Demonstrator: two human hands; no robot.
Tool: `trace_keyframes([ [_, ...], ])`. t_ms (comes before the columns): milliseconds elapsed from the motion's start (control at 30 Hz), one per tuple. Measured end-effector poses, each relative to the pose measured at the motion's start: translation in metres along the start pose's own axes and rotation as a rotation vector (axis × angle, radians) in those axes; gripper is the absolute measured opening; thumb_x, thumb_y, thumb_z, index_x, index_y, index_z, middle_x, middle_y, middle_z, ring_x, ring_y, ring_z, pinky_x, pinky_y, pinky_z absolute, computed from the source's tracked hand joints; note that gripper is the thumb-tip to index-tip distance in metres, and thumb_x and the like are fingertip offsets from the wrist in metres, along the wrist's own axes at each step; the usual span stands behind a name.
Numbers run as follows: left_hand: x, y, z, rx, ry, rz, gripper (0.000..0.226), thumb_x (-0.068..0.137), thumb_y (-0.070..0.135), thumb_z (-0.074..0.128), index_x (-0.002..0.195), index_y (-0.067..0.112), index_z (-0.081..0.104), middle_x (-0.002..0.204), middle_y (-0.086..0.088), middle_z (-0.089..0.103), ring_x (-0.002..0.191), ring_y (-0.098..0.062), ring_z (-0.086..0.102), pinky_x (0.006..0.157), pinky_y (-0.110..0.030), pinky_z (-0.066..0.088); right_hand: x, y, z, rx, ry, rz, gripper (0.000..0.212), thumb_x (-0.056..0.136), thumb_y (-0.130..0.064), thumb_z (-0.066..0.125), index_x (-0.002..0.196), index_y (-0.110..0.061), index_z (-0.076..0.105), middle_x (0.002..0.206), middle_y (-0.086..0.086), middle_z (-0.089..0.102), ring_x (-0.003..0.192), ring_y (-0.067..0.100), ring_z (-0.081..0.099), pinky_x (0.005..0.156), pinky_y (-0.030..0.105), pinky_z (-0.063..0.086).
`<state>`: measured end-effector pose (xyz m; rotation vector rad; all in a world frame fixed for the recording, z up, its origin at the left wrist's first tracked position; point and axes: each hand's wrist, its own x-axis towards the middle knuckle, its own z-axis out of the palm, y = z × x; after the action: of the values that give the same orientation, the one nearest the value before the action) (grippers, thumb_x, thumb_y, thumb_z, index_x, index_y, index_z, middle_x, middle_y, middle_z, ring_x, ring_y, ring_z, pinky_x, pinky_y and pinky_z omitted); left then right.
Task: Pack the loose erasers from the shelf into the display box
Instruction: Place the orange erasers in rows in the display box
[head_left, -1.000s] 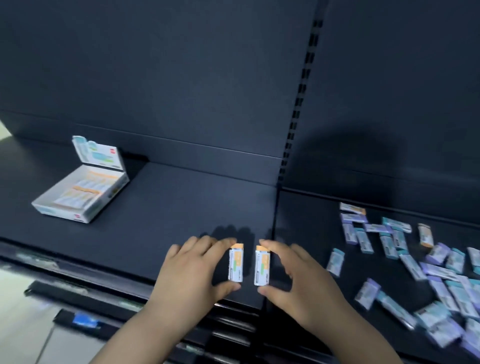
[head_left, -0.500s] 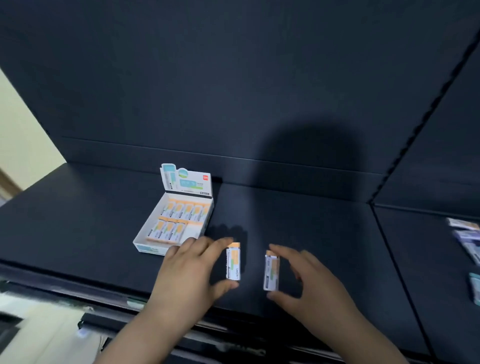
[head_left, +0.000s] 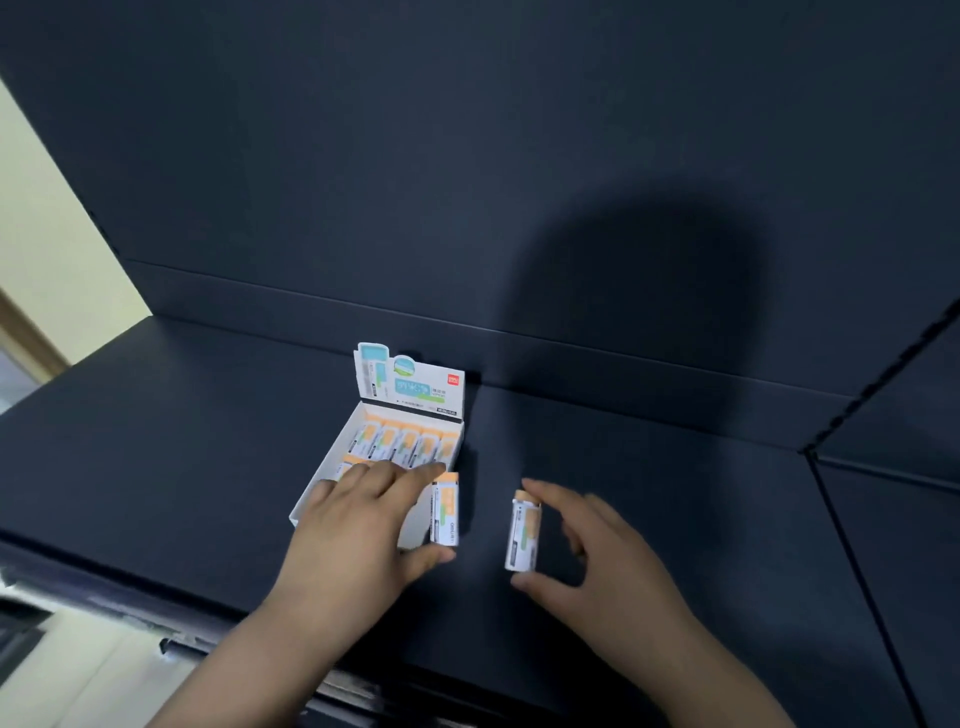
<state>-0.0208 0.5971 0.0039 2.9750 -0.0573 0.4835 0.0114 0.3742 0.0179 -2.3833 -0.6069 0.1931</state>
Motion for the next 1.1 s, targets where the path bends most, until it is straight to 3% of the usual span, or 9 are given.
trace_keyframes([
  [200, 0.019, -0.04, 0.005, -0.03, -0.016, 0.051, 0.077, 0.045, 0.058, 0.084, 0.113, 0.027, 0.062, 0.084, 0.01, 0.061, 0.078, -0.018, 0.063, 0.063, -0.029, 0.039, 0.024, -0.025, 0.021, -0.01, 0.065, 0.052, 0.07, 0.074, -0.045, 0.07, 0.127, -0.063, 0.028, 0.089, -0.025, 0.037, 0.083, -0.006, 0.044, 0.079, 0.016, 0.043],
  [333, 0.034, -0.067, 0.006, -0.048, -0.112, 0.108, 0.076, 0.043, 0.065, 0.079, 0.11, 0.031, 0.064, 0.086, 0.012, 0.062, 0.078, -0.016, 0.062, 0.062, -0.028, 0.038, 0.043, -0.048, 0.043, -0.016, 0.102, 0.102, 0.07, 0.074, -0.046, 0.07, 0.13, -0.057, 0.03, 0.089, -0.026, 0.037, 0.083, -0.005, 0.045, 0.08, 0.018, 0.044],
  [433, 0.042, -0.08, 0.01, -0.081, -0.15, 0.151, 0.07, 0.051, 0.071, 0.066, 0.111, 0.035, 0.063, 0.091, 0.013, 0.06, 0.082, -0.013, 0.059, 0.066, -0.028, 0.036, 0.055, -0.061, 0.054, -0.095, 0.067, 0.153, 0.072, 0.076, -0.051, 0.065, 0.135, -0.054, 0.024, 0.1, -0.022, 0.038, 0.093, -0.001, 0.047, 0.083, 0.021, 0.044],
  [533, 0.045, -0.084, 0.018, -0.081, -0.15, 0.243, 0.07, 0.048, 0.076, 0.057, 0.104, 0.036, 0.066, 0.085, 0.014, 0.057, 0.076, -0.01, 0.059, 0.064, -0.028, 0.043, 0.063, -0.072, 0.058, -0.222, 0.037, 0.23, 0.072, 0.079, -0.054, 0.06, 0.138, -0.053, 0.018, 0.117, -0.016, 0.038, 0.106, 0.008, 0.051, 0.079, 0.021, 0.042],
  [667, 0.046, -0.087, 0.027, -0.084, -0.171, 0.296, 0.07, 0.05, 0.079, 0.04, 0.098, 0.037, 0.068, 0.08, 0.015, 0.052, 0.072, -0.007, 0.056, 0.06, -0.026, 0.039, 0.068, -0.084, 0.063, -0.33, -0.003, 0.279, 0.07, 0.081, -0.051, 0.06, 0.139, -0.049, 0.021, 0.115, -0.009, 0.036, 0.103, 0.015, 0.053, 0.076, 0.024, 0.041],
  [933, 0.05, -0.086, 0.024, -0.049, -0.264, 0.317, 0.067, 0.044, 0.076, 0.054, 0.096, 0.037, 0.071, 0.077, 0.011, 0.048, 0.068, -0.011, 0.054, 0.058, -0.027, 0.038, 0.079, -0.096, 0.065, -0.41, -0.115, 0.346, 0.058, 0.083, -0.037, 0.057, 0.136, -0.036, 0.034, 0.119, 0.001, 0.039, 0.109, 0.023, 0.051, 0.083, 0.03, 0.045],
  [1000, 0.05, -0.083, 0.017, -0.008, -0.31, 0.337, 0.07, 0.055, 0.077, 0.057, 0.113, 0.039, 0.063, 0.091, 0.006, 0.049, 0.084, -0.014, 0.054, 0.07, -0.034, 0.039, 0.08, -0.097, 0.066, -0.427, -0.158, 0.368, 0.061, 0.084, -0.038, 0.058, 0.139, -0.035, 0.031, 0.123, 0.002, 0.038, 0.112, 0.024, 0.05, 0.086, 0.03, 0.045],
  [1100, 0.049, -0.081, 0.011, 0.014, -0.42, 0.327, 0.077, 0.076, 0.07, 0.049, 0.142, 0.036, 0.03, 0.121, 0.004, 0.036, 0.115, -0.016, 0.037, 0.091, -0.035, 0.027, 0.081, -0.097, 0.065, -0.431, -0.206, 0.393, 0.068, 0.084, -0.04, 0.058, 0.143, -0.036, 0.025, 0.128, 0.002, 0.037, 0.116, 0.023, 0.048, 0.088, 0.029, 0.043],
])
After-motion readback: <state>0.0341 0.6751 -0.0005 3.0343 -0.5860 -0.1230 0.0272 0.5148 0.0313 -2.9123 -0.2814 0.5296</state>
